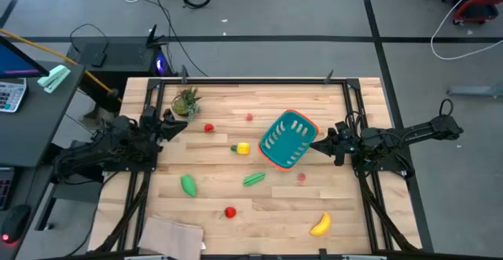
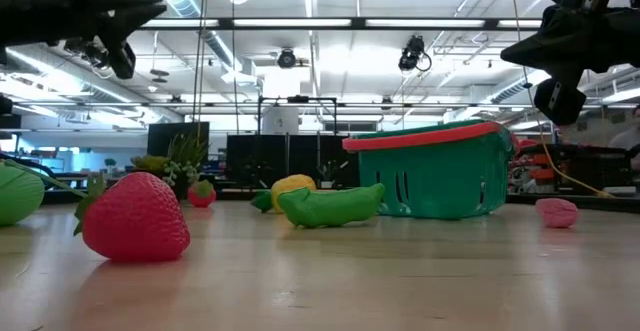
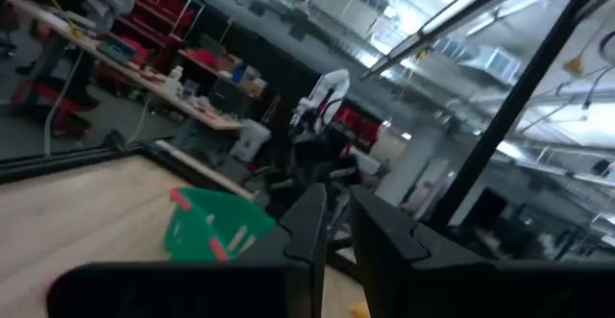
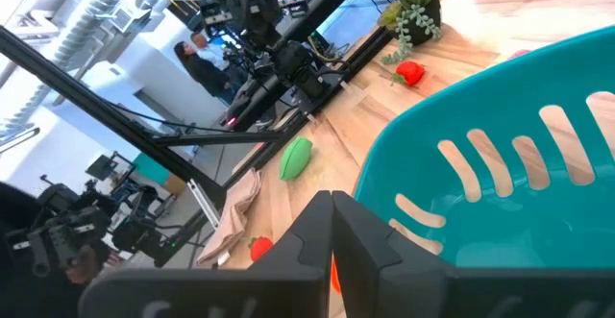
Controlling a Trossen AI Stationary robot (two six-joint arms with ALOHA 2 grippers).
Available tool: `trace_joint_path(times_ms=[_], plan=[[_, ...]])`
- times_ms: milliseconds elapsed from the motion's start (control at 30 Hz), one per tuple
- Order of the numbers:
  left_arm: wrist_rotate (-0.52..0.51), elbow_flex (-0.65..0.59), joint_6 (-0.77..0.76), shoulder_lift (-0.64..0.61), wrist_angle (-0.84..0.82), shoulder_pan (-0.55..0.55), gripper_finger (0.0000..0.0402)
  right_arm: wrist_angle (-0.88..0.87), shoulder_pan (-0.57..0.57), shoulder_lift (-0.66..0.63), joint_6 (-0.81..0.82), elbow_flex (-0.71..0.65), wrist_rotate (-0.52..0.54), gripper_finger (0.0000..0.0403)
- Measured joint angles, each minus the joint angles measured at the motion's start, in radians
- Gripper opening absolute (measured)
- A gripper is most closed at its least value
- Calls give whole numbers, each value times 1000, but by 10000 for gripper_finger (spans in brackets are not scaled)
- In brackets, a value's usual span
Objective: Pick and placing Produce into tupperware
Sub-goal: Put the yellow pineapple into the blue bin
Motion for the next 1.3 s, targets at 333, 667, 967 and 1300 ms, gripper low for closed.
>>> trace_joint_path(times_ms=[333, 667, 967, 1300], plan=[[-7, 154, 133, 5, -7, 0, 47, 0, 0, 0, 0, 0, 0, 18], [-195, 440, 344, 5, -3, 0, 16, 0, -1, 2, -75, 0, 20, 18], [-202, 559, 215, 144, -213, 0, 47, 2, -2, 6, -38, 0, 91, 18], [-179, 788, 276, 574, -463, 0, 170, 11, -11, 6, 11, 0, 240, 21]])
